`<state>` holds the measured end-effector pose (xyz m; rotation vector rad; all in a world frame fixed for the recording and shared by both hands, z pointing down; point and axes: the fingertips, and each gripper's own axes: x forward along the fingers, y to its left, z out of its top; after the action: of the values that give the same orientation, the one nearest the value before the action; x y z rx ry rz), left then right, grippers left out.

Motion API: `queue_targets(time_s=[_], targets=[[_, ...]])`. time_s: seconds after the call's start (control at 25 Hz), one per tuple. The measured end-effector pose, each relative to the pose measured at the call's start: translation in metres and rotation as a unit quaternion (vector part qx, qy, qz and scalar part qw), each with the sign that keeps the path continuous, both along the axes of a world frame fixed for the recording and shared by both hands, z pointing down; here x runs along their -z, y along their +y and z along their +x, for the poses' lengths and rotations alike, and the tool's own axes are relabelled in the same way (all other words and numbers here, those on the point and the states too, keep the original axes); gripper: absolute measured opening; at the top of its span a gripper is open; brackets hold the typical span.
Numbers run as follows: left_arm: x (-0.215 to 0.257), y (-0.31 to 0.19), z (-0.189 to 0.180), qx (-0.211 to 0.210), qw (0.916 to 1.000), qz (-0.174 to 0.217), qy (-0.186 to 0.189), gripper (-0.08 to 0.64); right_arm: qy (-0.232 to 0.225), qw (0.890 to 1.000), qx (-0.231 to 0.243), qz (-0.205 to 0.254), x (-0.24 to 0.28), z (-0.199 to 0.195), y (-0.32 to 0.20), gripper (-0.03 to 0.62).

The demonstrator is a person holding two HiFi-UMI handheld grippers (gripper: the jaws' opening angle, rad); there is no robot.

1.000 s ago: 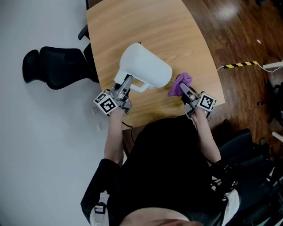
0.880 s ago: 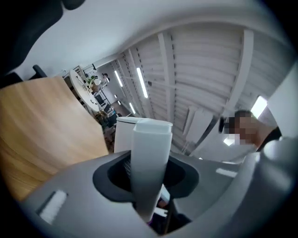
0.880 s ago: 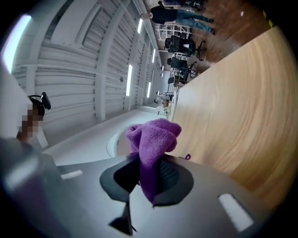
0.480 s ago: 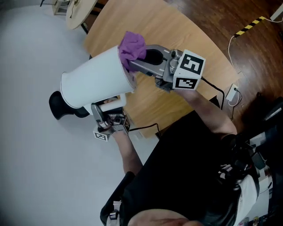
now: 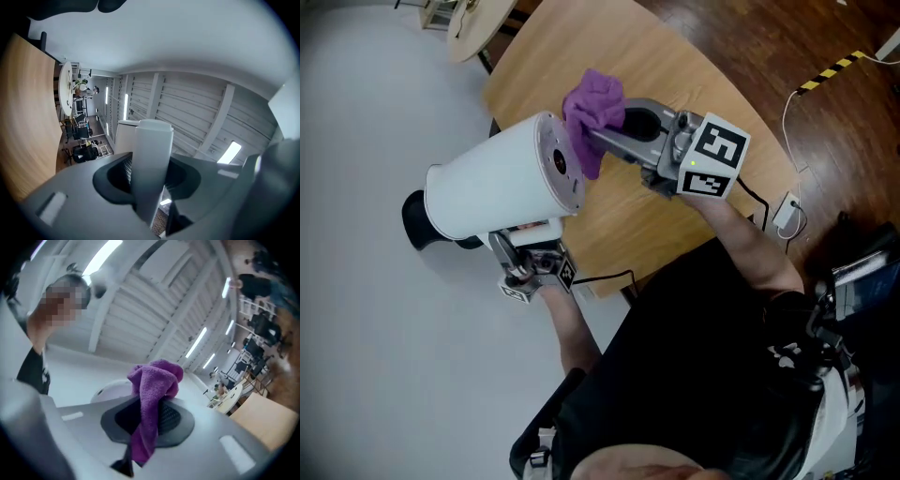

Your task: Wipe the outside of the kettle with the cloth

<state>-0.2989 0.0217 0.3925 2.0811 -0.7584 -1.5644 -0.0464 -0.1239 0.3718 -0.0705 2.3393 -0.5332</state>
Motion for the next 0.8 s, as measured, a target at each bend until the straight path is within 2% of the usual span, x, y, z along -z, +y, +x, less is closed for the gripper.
queue_targets(time_s=[0.08, 0.16, 0.24, 0.28, 0.32, 0.4, 0.44, 0.52, 0.68, 0.8], targets=[[0.000, -0.003, 0.007, -0.001, 1.0000, -0.003, 0.000, 0.060, -0.026, 1.000, -0.015, -0.002, 0.035, 0.009, -0.022, 0.043], [-0.002, -0.004, 0.010, 0.000, 1.0000, -0.001, 0.009, 0.060, -0.006, 0.999, -0.024, 0.043, 0.061, 0.009, -0.010, 0.043], [-0.005, 0.000, 0.000, 0.004, 0.9994, 0.007, 0.033, 0.060, 0.033, 0.994, 0.007, 0.104, 0.068, 0.001, 0.028, 0.043], [-0.009, 0.004, -0.009, 0.007, 0.9988, 0.011, 0.047, 0.060, 0.049, 0.987, 0.028, 0.150, 0.065, -0.005, 0.054, 0.043], [-0.014, 0.009, -0.020, 0.011, 0.9979, 0.018, 0.061, 0.060, 0.058, 0.974, 0.035, 0.214, 0.060, -0.009, 0.077, 0.043], [-0.016, 0.019, -0.034, 0.024, 0.9957, 0.040, 0.081, 0.060, 0.062, 0.940, 0.005, 0.336, 0.054, -0.012, 0.101, 0.043], [-0.017, 0.023, -0.035, 0.032, 0.9948, 0.044, 0.086, 0.060, 0.064, 0.928, -0.020, 0.366, 0.055, -0.009, 0.099, 0.044], [-0.019, 0.025, -0.027, 0.043, 0.9939, 0.042, 0.093, 0.061, 0.061, 0.919, -0.070, 0.383, 0.071, -0.001, 0.081, 0.046], [-0.013, 0.026, -0.021, 0.032, 0.9935, 0.049, 0.098, 0.061, 0.029, 0.917, -0.131, 0.377, 0.132, 0.007, 0.054, 0.046], [-0.004, 0.023, -0.013, 0.016, 0.9930, 0.060, 0.100, 0.063, 0.037, 0.909, -0.166, 0.380, 0.151, -0.002, 0.038, 0.046]])
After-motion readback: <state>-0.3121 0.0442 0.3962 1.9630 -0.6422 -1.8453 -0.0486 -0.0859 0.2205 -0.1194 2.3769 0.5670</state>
